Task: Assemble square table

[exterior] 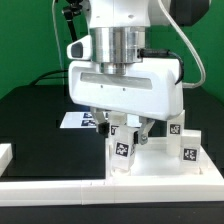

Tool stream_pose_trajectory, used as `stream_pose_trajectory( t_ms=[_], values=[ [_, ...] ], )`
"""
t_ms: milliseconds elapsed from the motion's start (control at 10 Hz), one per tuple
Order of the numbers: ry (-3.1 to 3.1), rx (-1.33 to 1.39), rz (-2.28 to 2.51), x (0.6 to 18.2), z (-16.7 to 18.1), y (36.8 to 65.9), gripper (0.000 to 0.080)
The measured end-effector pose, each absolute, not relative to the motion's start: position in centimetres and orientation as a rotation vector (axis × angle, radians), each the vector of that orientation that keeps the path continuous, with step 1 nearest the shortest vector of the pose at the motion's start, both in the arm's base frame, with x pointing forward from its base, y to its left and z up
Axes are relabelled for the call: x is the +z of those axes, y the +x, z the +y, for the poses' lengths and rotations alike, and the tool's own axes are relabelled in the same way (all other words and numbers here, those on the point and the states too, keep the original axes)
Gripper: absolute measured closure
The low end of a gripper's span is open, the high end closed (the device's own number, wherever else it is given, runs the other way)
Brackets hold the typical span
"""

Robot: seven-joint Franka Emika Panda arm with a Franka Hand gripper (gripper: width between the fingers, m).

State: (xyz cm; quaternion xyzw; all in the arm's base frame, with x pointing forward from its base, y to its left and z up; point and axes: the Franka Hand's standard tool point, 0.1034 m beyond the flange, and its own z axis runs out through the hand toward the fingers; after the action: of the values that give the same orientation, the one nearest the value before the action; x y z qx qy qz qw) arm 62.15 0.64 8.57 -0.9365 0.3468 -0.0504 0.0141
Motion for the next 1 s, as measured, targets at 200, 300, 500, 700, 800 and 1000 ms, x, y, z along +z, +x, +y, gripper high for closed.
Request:
stream_pose_trajectory(
  t_ms=[200, 300, 500, 700, 800, 1000],
  values=[
    [-2.932, -0.157, 1.041, 8.56, 0.57, 62.15, 0.0151],
    [-2.92, -0.156, 1.069, 8.54, 0.58, 62.14, 0.0163],
    [-2.877, -0.153, 1.168, 8.49, 0.59, 62.13, 0.0338],
    [-2.781, -0.148, 1.367, 8.42, 0.6, 62.11, 0.051],
    [-2.728, -0.145, 1.464, 8.4, 0.59, 62.11, 0.0509],
    [-2.574, -0.135, 1.673, 8.33, -0.22, 62.28, 0.0509]
  ],
)
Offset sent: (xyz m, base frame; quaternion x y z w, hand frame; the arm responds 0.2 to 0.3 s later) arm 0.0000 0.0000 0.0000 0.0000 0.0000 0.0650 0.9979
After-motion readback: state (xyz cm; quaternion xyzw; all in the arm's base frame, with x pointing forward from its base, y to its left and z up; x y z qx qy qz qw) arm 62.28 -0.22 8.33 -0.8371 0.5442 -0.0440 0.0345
